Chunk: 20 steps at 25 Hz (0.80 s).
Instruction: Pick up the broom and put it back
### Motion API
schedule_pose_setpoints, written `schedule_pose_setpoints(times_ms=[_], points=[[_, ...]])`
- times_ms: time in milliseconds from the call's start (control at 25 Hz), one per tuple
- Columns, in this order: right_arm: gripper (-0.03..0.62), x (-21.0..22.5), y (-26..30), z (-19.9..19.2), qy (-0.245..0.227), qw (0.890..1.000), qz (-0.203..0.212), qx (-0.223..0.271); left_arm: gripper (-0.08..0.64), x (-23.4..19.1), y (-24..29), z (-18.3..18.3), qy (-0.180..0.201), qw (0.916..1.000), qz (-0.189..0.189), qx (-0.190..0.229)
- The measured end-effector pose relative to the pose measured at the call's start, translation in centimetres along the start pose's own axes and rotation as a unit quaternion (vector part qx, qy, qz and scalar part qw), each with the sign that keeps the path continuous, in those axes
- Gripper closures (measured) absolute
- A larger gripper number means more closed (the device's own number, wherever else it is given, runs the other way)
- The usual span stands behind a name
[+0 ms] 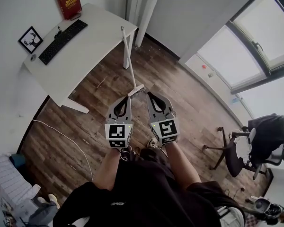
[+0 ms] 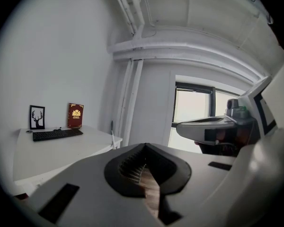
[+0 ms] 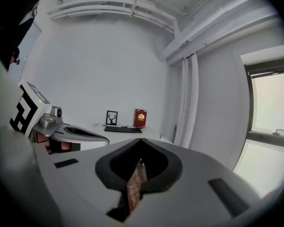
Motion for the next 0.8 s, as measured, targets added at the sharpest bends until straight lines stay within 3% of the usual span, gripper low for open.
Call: schedule_pose_setpoints(times_ms=[360, 800], points=[[0.571, 1.5, -1.9, 0.6, -0.007, 0.998, 0.052, 0.027, 0.558, 3.5, 0.2, 2.0, 0.015, 0.9991, 0.032, 0.022], [0.571, 4.1, -3.3, 2.2, 0.004, 0.996, 0.052, 0.071, 0.558, 6.5, 0.8, 4.0, 0.027, 0.9976, 0.048, 0.041]])
Point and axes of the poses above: the fingertips, and each gripper's own axes: y forward along the fingers, x to its right, z out of its top, the point moved 5 cm from there along -y, backward along the fingers, and after that the axes turned 1 degree about -x, right-handed, at the moved point
